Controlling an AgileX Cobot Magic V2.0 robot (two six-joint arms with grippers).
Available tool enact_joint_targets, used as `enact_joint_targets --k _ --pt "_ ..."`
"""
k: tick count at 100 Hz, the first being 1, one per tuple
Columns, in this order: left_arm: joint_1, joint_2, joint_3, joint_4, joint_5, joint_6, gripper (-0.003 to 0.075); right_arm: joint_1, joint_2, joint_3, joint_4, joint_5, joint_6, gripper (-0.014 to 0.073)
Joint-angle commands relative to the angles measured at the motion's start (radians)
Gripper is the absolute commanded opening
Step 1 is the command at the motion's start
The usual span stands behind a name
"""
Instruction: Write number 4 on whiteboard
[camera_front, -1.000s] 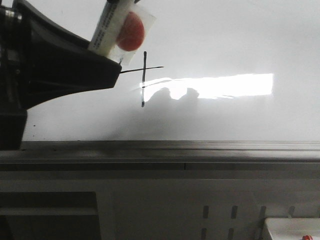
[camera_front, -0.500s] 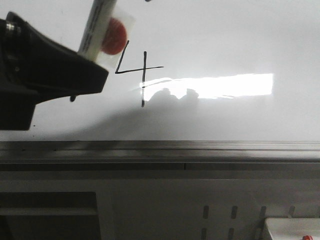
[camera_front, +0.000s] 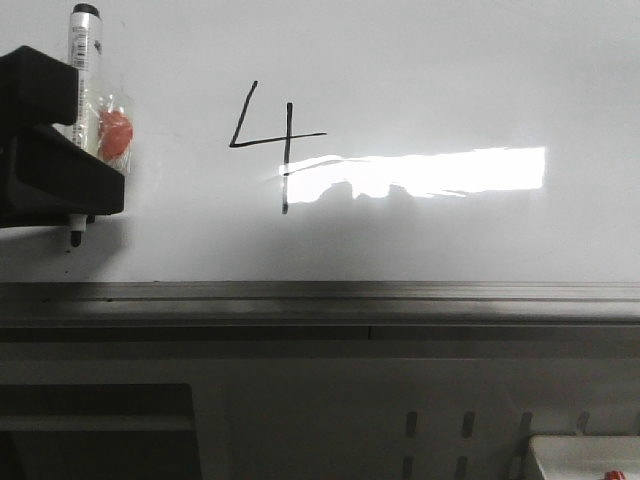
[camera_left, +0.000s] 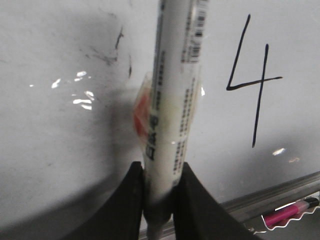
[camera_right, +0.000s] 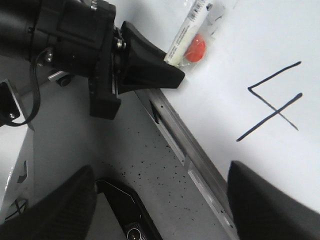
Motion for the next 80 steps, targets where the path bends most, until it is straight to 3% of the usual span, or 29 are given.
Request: enact_joint_targets --k 1,43,50,62,68,80 --pt "0.001 -0.004 -0.028 -0.013 -0.066 -0.009 -0.0020 -0.006 -0.029 -0.032 0.003 -0.049 -0.011 0.0484" --pt "0.001 0.079 -0.085 -0.003 -0.072 -0.009 -0.0006 -0.006 -0.029 -0.032 0.003 -0.039 -0.011 0.0484" --pt "0.001 0.084 -0.087 -0.001 -0.072 -0.009 0.0069 -0.006 -0.029 -0.032 0.003 -0.037 -0.011 0.0484" --pt "0.001 0.085 -0.087 -0.001 -0.072 -0.009 0.0316 -0.006 -0.029 -0.032 0.003 -0.037 -0.011 0.0484" --pt "0.001 0.085 -0.087 -0.001 -0.067 -0.009 0.0400 -0.006 -0.029 -0.032 0.003 -0.038 -0.011 0.0484" --pt "0.001 0.078 -0.087 -0.001 -0.057 -0.009 0.0419 -0.006 -0.036 -0.030 -0.009 -0.042 -0.011 0.0463"
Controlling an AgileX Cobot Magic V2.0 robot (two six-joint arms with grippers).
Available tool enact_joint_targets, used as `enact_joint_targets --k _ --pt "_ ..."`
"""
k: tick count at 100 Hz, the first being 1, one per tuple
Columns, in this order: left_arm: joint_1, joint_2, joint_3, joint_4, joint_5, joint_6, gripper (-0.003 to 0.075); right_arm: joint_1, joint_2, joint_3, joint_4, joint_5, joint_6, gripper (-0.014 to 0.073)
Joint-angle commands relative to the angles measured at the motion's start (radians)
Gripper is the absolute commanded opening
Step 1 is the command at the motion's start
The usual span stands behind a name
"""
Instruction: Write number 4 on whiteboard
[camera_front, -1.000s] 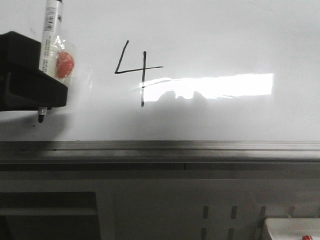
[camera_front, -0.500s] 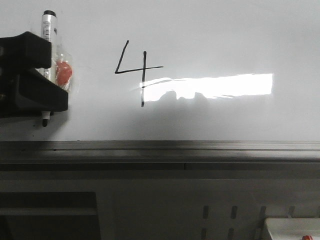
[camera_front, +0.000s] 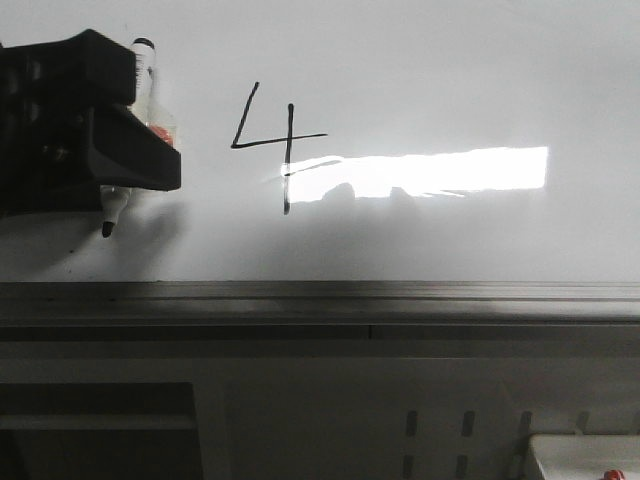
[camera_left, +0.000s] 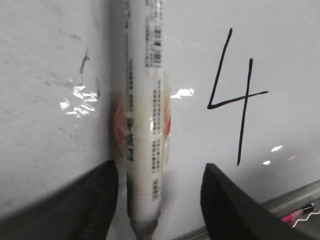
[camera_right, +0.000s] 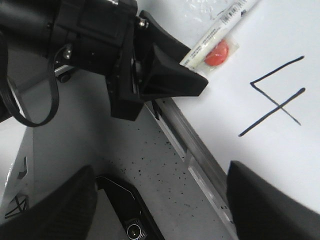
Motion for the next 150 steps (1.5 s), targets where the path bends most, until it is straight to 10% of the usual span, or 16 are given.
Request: enact_joint_targets --k 1,17,29,40,89,150 --pt "0.003 -0.012 -0.022 -0.003 -0.045 -0.007 0.0419 -0.006 -0.038 -0.030 -0.011 -0.057 -0.011 0.0456" --pt "0.015 -0.105 -0.022 0.045 0.007 -0.007 0.0407 -0.006 -0.121 0.030 -0.048 -0.121 -0.009 0.0237" --pt "0.017 -0.230 -0.009 0.055 0.034 0.028 0.0220 -0.006 -0.245 0.140 -0.079 -0.217 -0.007 -0.0076" --pt "0.017 -0.375 0.028 0.123 0.023 0.039 -0.0018 -0.006 -0.400 0.281 -0.082 -0.360 -0.005 -0.0063" --pt "0.017 -0.949 0.288 0.315 -0.007 0.039 -0.0020 -0.006 -1.049 0.807 -0.089 -0.590 -0.005 -0.0064" --pt "0.017 -0.981 0.300 0.315 -0.005 0.039 -0.0020 -0.006 -1.112 0.860 -0.089 -0.566 -0.005 -0.0065"
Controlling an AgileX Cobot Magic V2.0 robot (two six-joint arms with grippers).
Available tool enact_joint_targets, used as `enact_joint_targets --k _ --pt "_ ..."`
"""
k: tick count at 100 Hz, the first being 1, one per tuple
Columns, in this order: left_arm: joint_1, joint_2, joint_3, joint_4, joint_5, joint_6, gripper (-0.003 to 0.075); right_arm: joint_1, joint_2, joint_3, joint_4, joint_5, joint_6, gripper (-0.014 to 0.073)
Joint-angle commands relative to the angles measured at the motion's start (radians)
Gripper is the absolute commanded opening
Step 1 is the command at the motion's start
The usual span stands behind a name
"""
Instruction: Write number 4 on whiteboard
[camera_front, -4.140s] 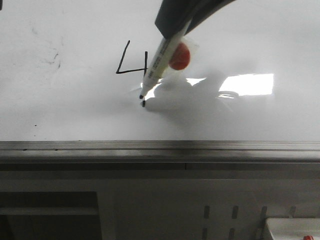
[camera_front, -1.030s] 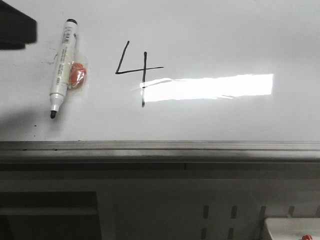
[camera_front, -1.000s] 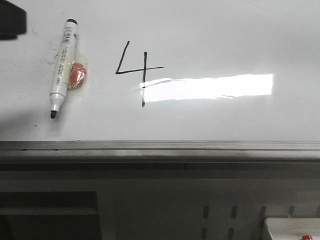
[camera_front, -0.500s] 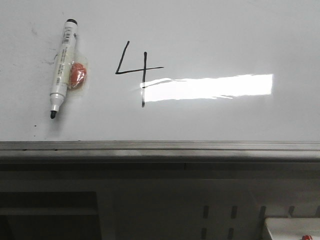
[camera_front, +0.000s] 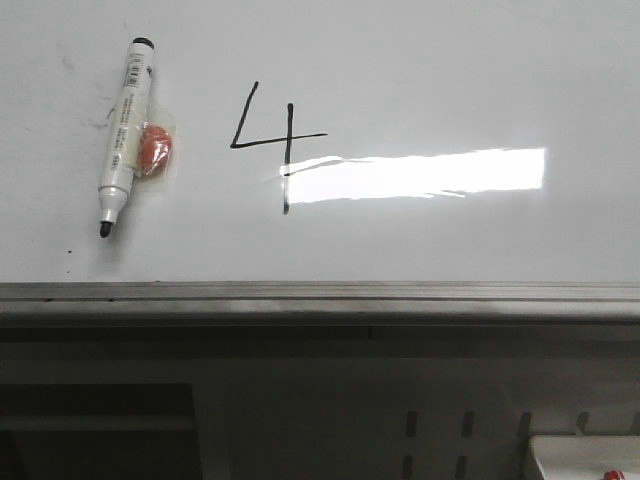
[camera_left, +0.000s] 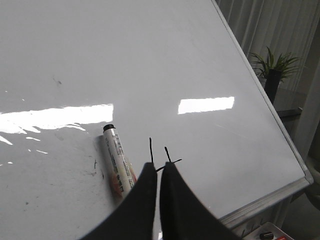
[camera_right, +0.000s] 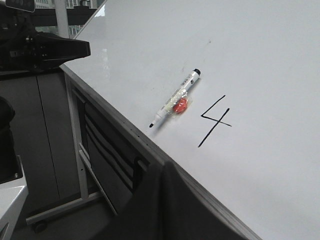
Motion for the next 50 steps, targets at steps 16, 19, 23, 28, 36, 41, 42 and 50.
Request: enact_joint_targets --k 16,19,23,28,36,41,42,50 --pt "0.012 0.009 -0.027 0.059 -0.058 0.002 -0.0020 -0.004 0.011 -0.024 -0.013 -0.072 -0.005 -0.0065" --pt "0.022 0.009 -0.027 0.080 -0.036 0.002 -0.0020 -0.004 0.011 -0.024 -0.013 -0.072 -0.005 -0.0065" --pt "0.046 0.009 -0.027 0.099 -0.003 0.002 -0.0020 -0.004 0.011 -0.024 -0.013 -0.072 -0.005 -0.0065" --pt "0.086 0.009 -0.027 0.112 0.059 0.002 -0.0020 -0.004 0.011 -0.024 -0.013 -0.072 -0.005 -0.0065" --pt "0.168 0.009 -0.024 0.114 0.116 0.002 -0.0020 -0.004 0.011 -0.024 -0.013 -0.072 -0.005 -0.0065" --pt "0.236 0.009 -0.018 0.130 0.115 0.002 -0.0020 -0.004 0.011 -0.024 -0.013 -0.072 -0.005 -0.0065" --pt "0.245 0.009 -0.016 0.130 0.111 0.002 -0.0020 -0.004 0.011 -0.024 -0.013 -0.072 -0.005 -0.0065" --pt "0.350 0.007 0.002 0.180 0.103 0.002 -0.0020 -0.004 0.011 -0.024 -0.013 -0.072 -0.005 -0.0065"
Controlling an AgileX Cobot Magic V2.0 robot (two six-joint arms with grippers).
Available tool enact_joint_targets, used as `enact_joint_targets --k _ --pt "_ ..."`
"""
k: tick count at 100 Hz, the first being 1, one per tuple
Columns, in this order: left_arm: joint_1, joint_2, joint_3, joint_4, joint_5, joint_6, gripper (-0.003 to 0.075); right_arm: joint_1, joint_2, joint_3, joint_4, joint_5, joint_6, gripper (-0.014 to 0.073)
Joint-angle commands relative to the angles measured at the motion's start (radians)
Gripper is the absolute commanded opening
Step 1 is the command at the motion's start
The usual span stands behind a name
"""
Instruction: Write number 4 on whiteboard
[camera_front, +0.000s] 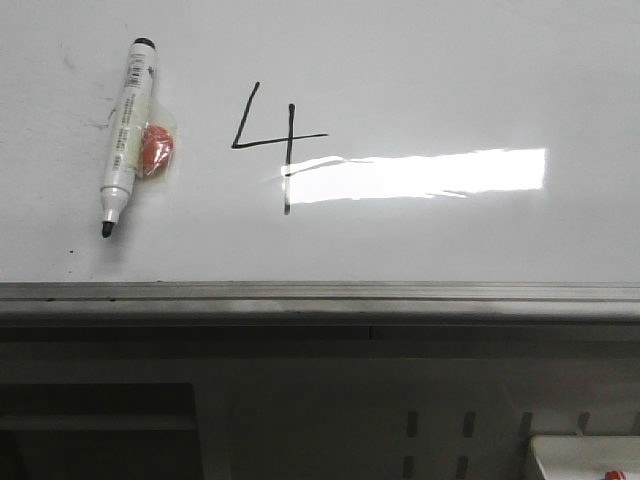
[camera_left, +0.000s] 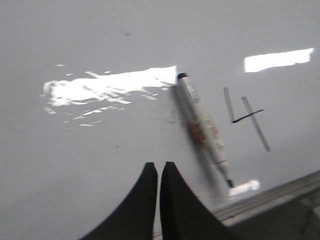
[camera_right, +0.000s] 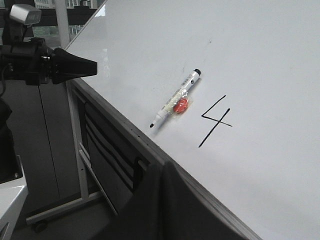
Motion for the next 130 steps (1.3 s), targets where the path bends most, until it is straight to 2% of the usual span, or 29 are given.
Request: enact_joint_targets --k 1,22,40,50,62,68,130 --pt "0.111 0.005 -0.015 0.050 -0.064 0.002 -0.0020 -0.004 0.011 -0.024 -0.013 -0.074 -0.005 -0.0065" --pt "0.354 -0.160 0.074 0.093 -0.057 0.002 -0.0020 -0.004 0.011 -0.024 -0.013 -0.074 -0.005 -0.0065" --pt "0.471 -0.222 0.143 0.086 -0.045 -0.010 -0.0020 -0.004 0.011 -0.024 -0.013 -0.074 -0.005 -0.0065" --pt "0.479 -0.222 0.175 0.086 -0.018 -0.010 -0.0020 -0.004 0.011 -0.024 -0.013 -0.074 -0.005 -0.0065" --pt "0.479 -0.222 0.173 0.086 0.150 -0.019 -0.0020 -0.004 0.011 -0.024 -0.013 -0.074 -0.005 -0.0065" --pt "0.479 -0.222 0.173 0.086 0.193 -0.060 -0.0020 -0.004 0.011 -0.024 -0.013 -0.074 -0.005 -0.0065" --pt "0.479 -0.222 0.174 0.088 0.195 -0.082 -0.0020 -0.004 0.011 -0.024 -0.013 -0.074 -0.005 -0.0065"
